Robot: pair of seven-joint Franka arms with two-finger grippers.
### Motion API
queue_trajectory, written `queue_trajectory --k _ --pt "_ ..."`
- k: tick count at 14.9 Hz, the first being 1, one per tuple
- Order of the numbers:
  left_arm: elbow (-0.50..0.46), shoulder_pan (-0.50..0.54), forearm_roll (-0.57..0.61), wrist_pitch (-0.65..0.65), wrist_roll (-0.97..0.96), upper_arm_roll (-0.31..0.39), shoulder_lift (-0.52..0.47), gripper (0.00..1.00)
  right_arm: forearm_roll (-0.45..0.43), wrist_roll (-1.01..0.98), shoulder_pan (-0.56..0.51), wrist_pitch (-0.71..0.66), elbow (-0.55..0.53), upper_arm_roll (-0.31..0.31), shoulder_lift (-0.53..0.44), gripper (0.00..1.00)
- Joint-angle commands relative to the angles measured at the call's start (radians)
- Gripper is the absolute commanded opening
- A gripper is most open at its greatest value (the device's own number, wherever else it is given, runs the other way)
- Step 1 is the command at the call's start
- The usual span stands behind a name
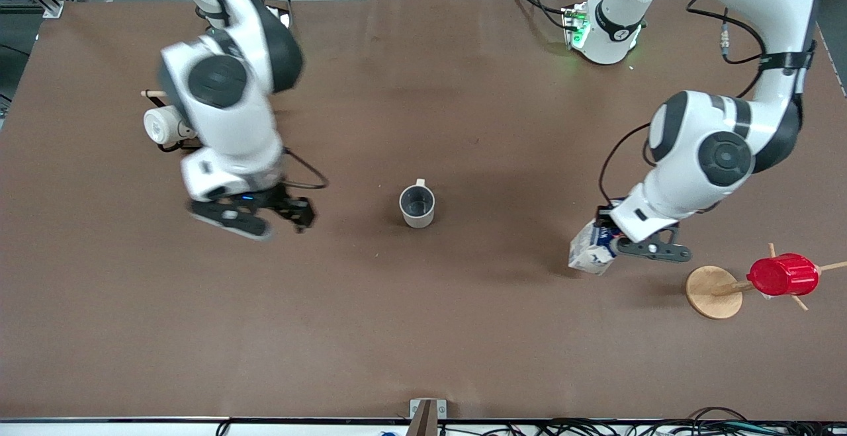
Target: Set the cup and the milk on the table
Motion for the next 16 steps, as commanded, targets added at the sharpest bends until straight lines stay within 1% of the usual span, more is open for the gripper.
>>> queue_trajectory --k 1,2,4,5,7,8,9,10,12,14,16 --pt "0.089 -0.111 -0.001 -0.019 -0.122 0.007 0.064 0.08 0.110 -0.173 -0.007 0.001 -0.049 -0.129 -0.108 1.00" --pt "0.113 -0.143 0.000 -0.035 -0.169 0.007 0.084 0.08 0.164 -0.286 -0.006 -0.034 -0.050 -0.202 -0.142 1.00" --pt "0.167 -0.208 -0.001 -0.084 -0.231 0.007 0.117 0.08 0.222 -0.445 -0.015 -0.083 -0.049 -0.287 -0.190 1.00" --pt "0.184 -0.234 -0.001 -0.107 -0.254 0.007 0.129 0.09 0.250 -0.533 -0.035 -0.112 -0.049 -0.315 -0.213 1.00" --pt "0.190 -0.269 -0.012 -0.138 -0.279 0.004 0.141 0.10 0.351 -0.685 -0.098 -0.187 -0.046 -0.346 -0.246 1.00" --pt "0.192 -0.292 -0.042 -0.141 -0.285 0.006 0.150 0.10 0.373 -0.729 -0.100 -0.222 -0.044 -0.384 -0.265 1.00" --pt "0.192 -0.308 -0.071 -0.143 -0.291 0.006 0.163 0.10 0.374 -0.762 -0.096 -0.255 -0.040 -0.419 -0.276 1.00" --pt "0.199 -0.329 -0.091 -0.144 -0.315 0.007 0.176 0.10 0.373 -0.805 -0.096 -0.290 -0.020 -0.433 -0.285 1.00" --pt "0.271 -0.360 -0.096 -0.161 -0.366 0.007 0.221 0.09 0.371 -0.843 -0.096 -0.371 0.044 -0.452 -0.282 1.00" --pt "0.323 -0.361 -0.101 -0.265 -0.391 0.006 0.262 0.09 0.373 -0.844 -0.095 -0.404 0.056 -0.453 -0.280 1.00" --pt "0.354 -0.361 -0.122 -0.315 -0.397 0.006 0.284 0.09 0.373 -0.847 -0.095 -0.402 0.056 -0.453 -0.279 1.00"
